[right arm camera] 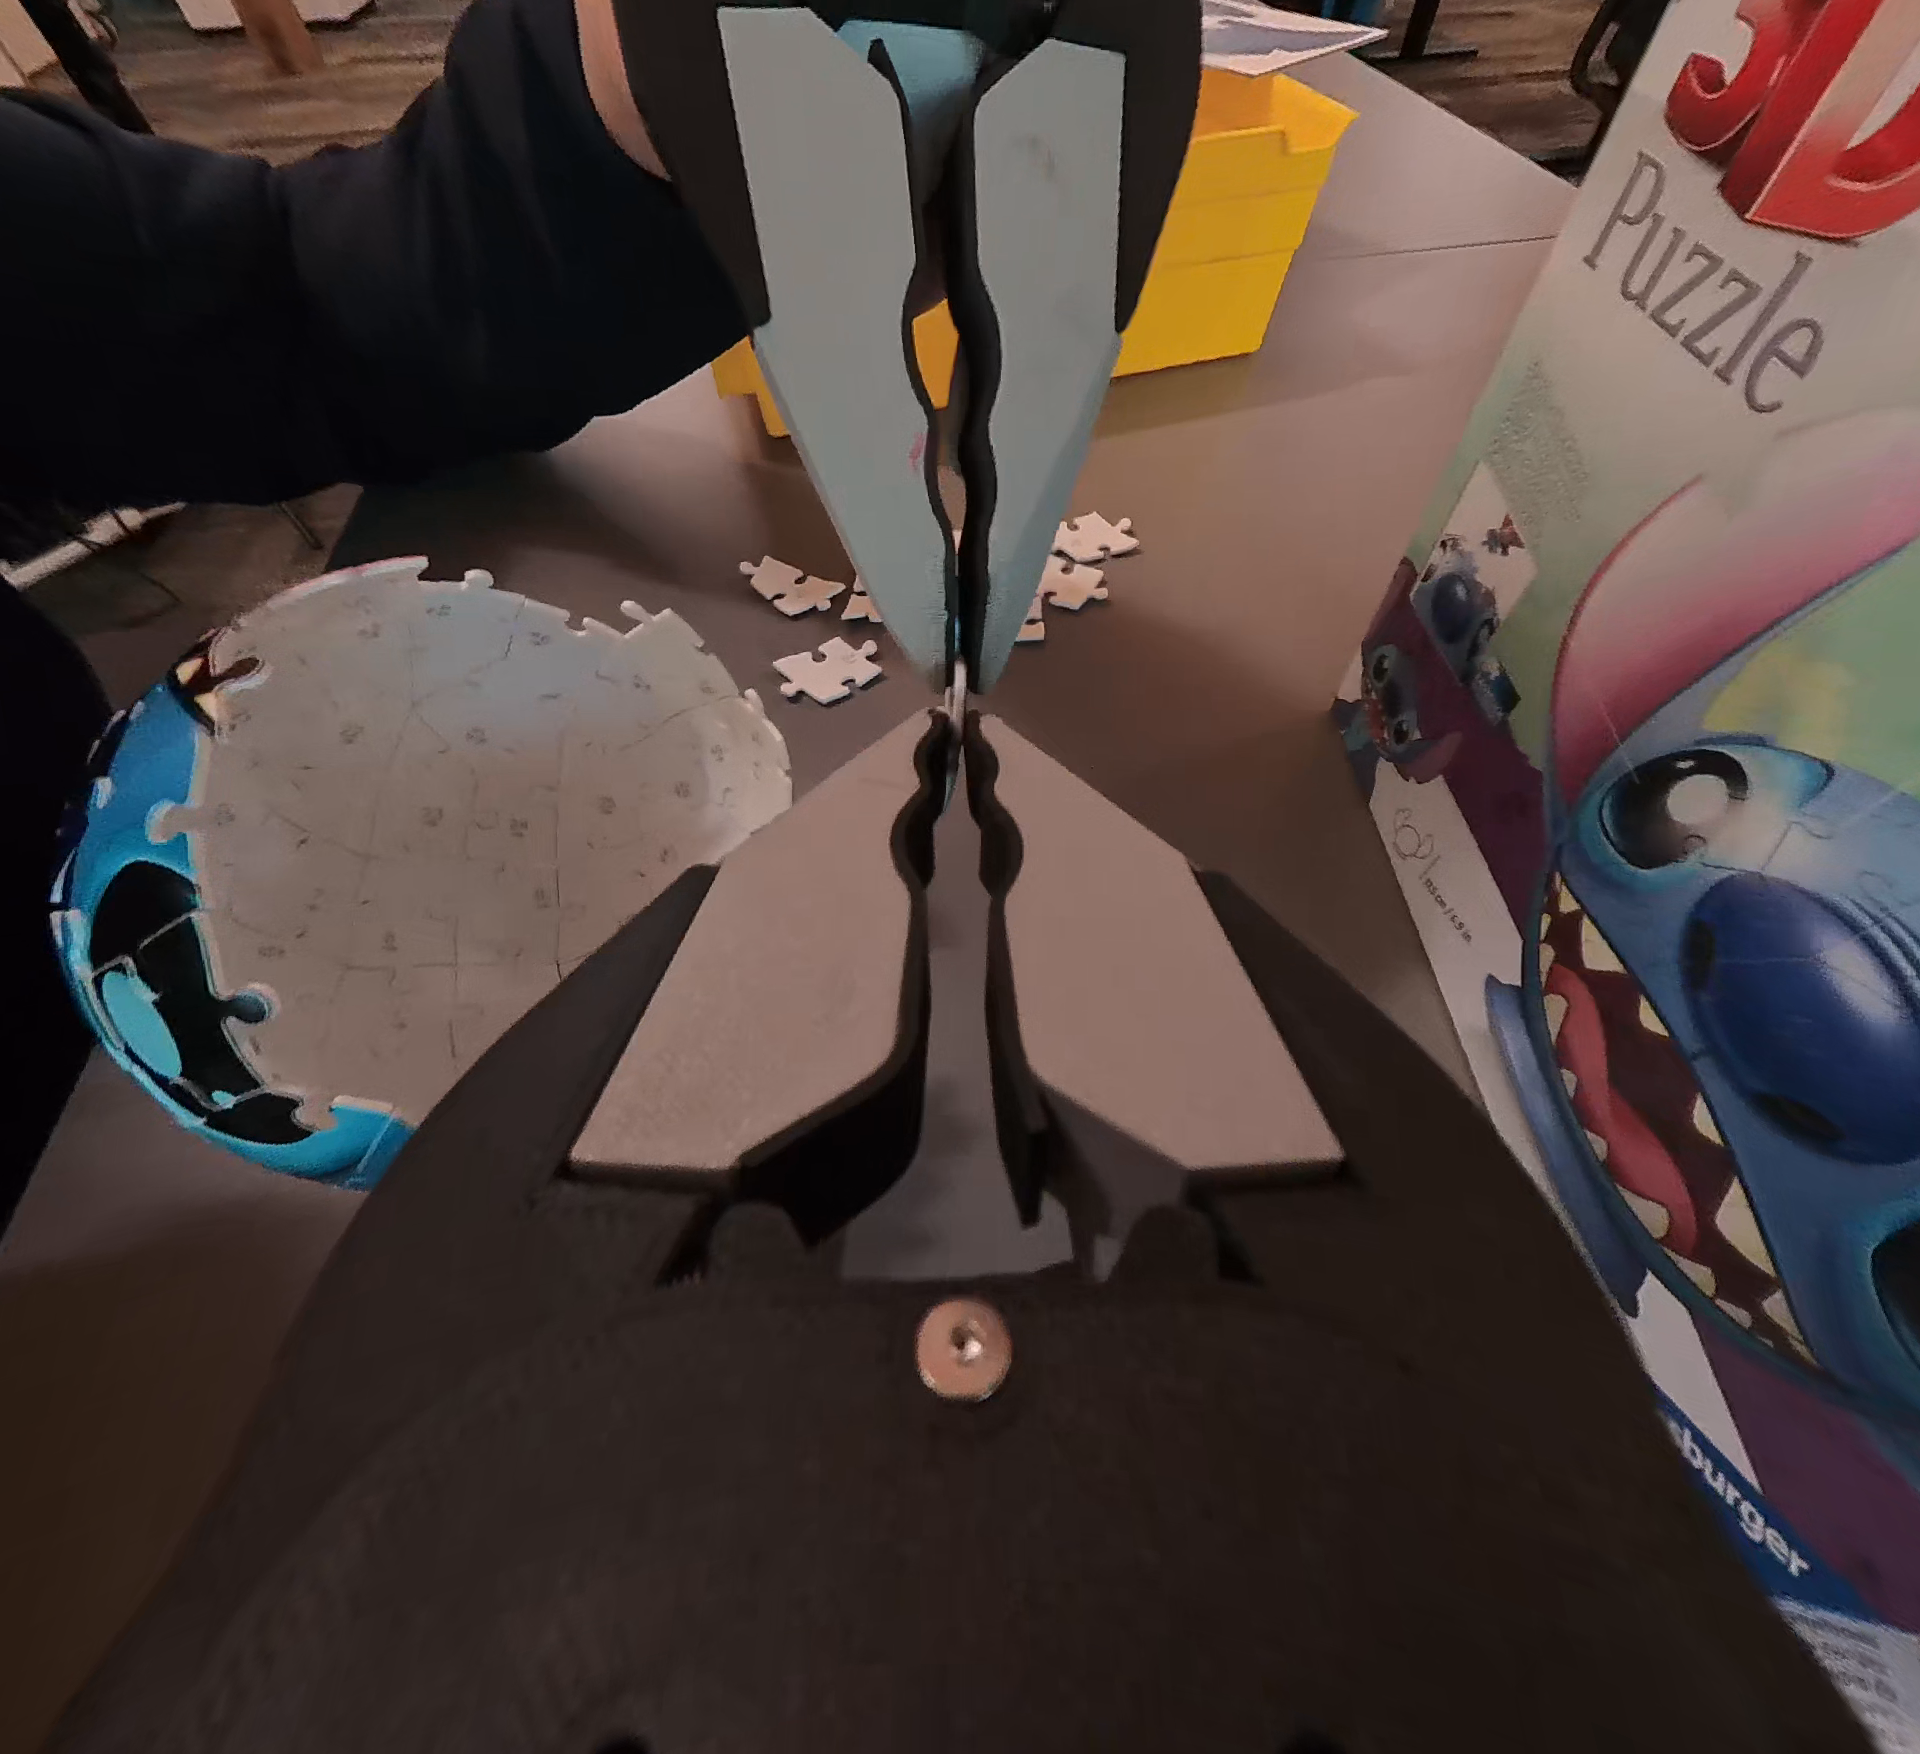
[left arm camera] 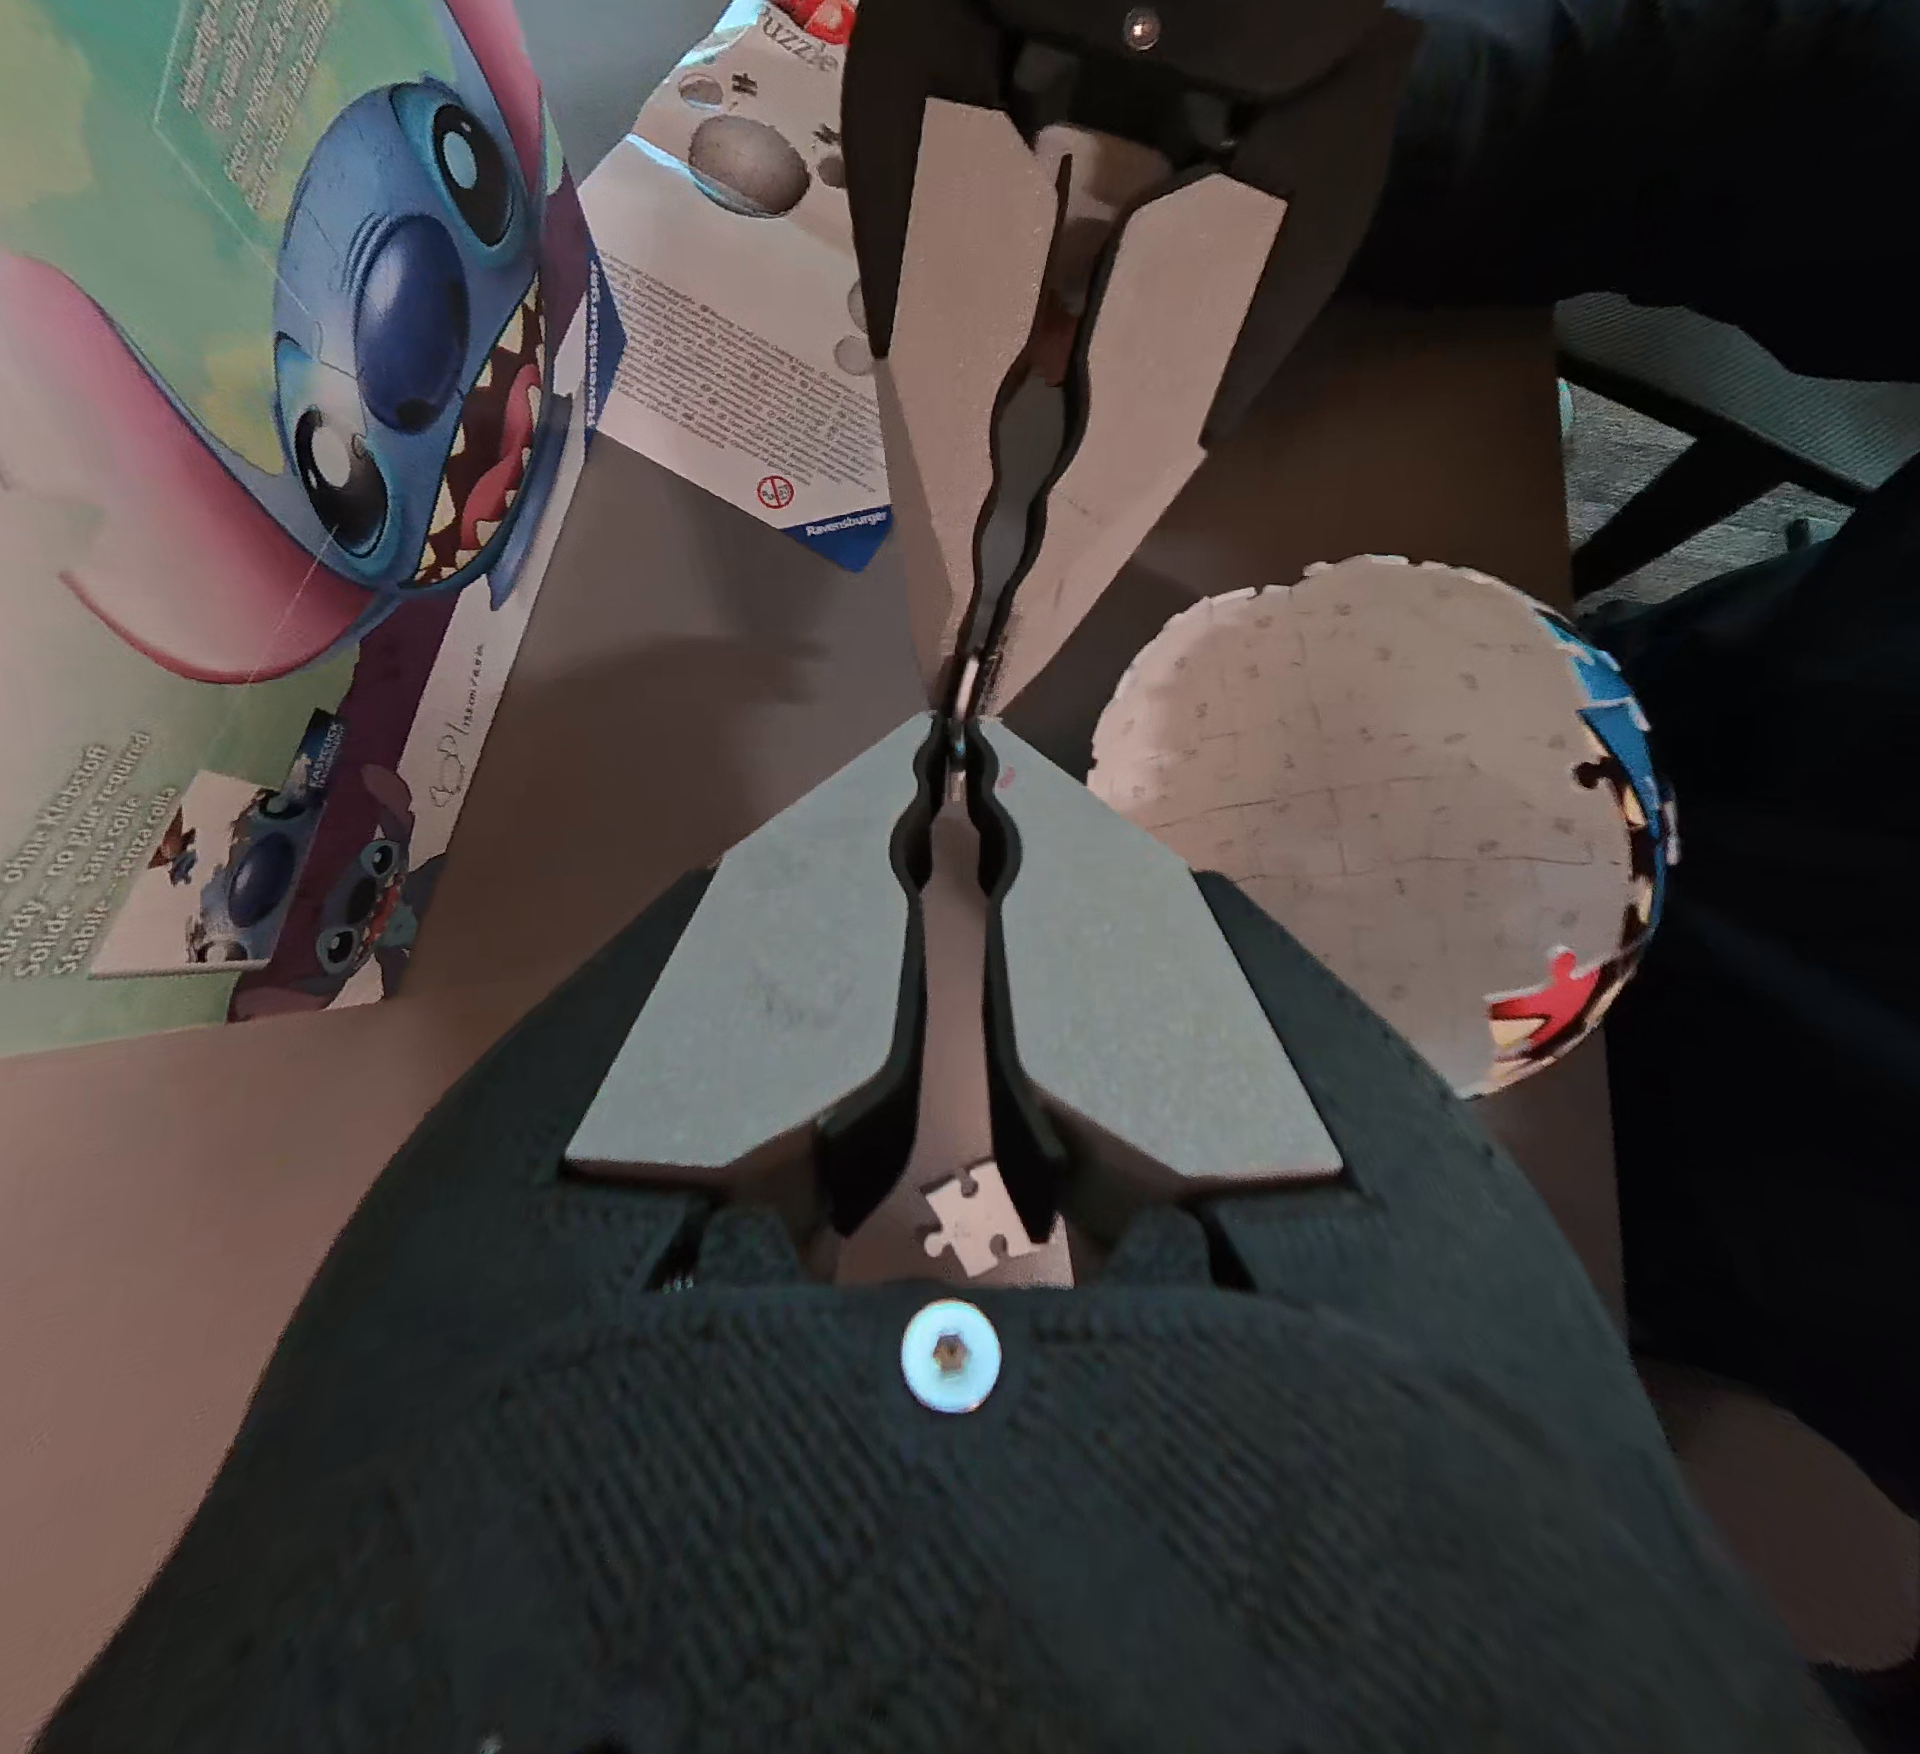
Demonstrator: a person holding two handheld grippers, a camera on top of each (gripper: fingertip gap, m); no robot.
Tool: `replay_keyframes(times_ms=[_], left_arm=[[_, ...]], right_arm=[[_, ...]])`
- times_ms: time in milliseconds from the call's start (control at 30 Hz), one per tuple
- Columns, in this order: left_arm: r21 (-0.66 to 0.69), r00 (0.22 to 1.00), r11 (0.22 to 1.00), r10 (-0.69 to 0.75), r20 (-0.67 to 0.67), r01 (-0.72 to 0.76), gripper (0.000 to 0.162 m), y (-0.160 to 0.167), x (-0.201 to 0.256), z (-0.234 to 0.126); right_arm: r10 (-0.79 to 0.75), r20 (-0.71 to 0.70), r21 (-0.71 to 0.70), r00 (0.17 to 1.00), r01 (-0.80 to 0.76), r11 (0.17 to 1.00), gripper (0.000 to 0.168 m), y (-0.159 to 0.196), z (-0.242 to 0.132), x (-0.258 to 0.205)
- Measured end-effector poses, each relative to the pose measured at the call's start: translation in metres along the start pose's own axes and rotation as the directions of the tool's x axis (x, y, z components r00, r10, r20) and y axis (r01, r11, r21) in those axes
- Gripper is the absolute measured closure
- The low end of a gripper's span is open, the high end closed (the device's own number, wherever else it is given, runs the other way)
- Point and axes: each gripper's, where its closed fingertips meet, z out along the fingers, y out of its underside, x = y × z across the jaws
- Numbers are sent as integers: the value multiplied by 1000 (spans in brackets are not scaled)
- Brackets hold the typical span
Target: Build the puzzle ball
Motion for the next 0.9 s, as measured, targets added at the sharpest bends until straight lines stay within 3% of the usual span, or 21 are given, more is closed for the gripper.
replay_keyframes(times_ms=[100, 133, 233, 300, 367, 700, 833, 900], left_arm=[[40, 999, 999, -21, 26, 20, 159, -4, -6, -6], [35, 999, 999, -38, 21, 37, 150, -2, -8, -8], [67, 995, 992, -103, -4, 103, 138, -3, -12, -8], [101, 991, 987, -122, -47, 127, 142, -8, -11, -6], [147, 990, 982, -106, -96, 119, 162, -15, -4, -9], [212, 982, 964, -134, -131, 159, 162, -22, -7, -13], [192, 977, 962, -172, -125, 193, 146, -19, -11, -4], [201, 977, 963, -150, -154, 179, 162, -21, -5, -4]], right_arm=[[50, -33, 57, 998, -48, 997, 168, -6, -4, 9], [74, -41, 84, 996, -70, 994, 168, -9, -6, 12], [162, 49, 219, 986, -169, 961, 168, -25, -15, 10], [201, 99, 291, 975, -222, 931, 168, -32, -18, 9], [221, 97, 326, 971, -240, 914, 168, -33, -21, 15], [247, 129, 350, 960, -277, 895, 168, -31, -24, 17], [242, 140, 377, 960, -278, 883, 168, -34, -23, 15], [237, 122, 359, 964, -265, 895, 168, -31, -19, 15]])
